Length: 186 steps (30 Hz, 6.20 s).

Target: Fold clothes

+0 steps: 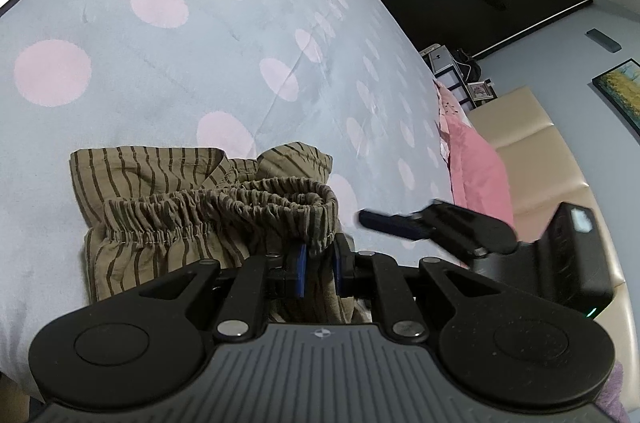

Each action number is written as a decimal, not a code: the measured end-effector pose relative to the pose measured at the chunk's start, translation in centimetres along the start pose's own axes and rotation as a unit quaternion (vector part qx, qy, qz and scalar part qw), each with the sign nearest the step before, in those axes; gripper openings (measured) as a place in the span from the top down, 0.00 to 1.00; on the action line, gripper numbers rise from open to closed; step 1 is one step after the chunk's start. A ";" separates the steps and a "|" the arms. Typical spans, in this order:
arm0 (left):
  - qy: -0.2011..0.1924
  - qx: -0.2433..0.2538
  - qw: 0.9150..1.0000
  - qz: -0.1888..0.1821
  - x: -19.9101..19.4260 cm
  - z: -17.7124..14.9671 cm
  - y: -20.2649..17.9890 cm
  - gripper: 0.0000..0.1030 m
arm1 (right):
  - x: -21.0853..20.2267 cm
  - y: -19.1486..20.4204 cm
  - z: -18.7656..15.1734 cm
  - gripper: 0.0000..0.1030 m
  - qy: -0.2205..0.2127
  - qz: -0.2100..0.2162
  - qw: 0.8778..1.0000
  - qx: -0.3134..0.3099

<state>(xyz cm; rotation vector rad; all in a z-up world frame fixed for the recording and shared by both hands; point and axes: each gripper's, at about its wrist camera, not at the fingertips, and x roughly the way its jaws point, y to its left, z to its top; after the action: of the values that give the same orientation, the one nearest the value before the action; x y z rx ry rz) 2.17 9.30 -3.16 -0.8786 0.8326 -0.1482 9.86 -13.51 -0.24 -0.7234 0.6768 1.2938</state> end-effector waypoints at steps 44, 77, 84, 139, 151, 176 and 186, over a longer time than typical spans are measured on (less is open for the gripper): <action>0.005 0.090 0.995 0.042 2.5 1.8 -2.2 0.95 | 8.6 -7.4 -7.1 0.94 0.033 0.148 0.840 0.522; 0.062 0.226 0.969 0.073 6.7 -0.9 -3.6 0.90 | 1.8 -6.6 -3.5 0.61 -0.033 0.042 0.928 0.368; 0.054 0.232 0.967 0.092 1.2 -1.4 -2.9 0.75 | 3.5 -5.0 -1.5 0.60 -0.044 0.060 0.946 0.315; 0.071 0.043 0.979 0.188 1.9 0.6 6.2 0.40 | 7.1 -6.1 -4.8 0.31 0.010 -0.006 0.923 0.385; 0.067 0.090 0.971 0.211 2.7 0.5 4.9 0.62 | 7.9 -4.5 -3.8 0.74 0.012 -0.005 0.931 0.364; 0.025 0.261 0.962 0.077 0.2 -0.7 -7.9 0.95 | -7.9 -1.2 -5.3 0.86 -0.115 -0.130 0.908 0.381; 0.091 0.349 0.931 -0.060 4.2 -2.8 -22.5 0.95 | -24.0 -1.1 -10.3 0.86 -0.157 -0.242 0.857 0.426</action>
<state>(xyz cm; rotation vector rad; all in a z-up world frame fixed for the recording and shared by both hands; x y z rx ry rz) 7.81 -8.90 9.85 -0.2404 0.8154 -0.6020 6.90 -36.09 12.51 0.0681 0.6577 0.5169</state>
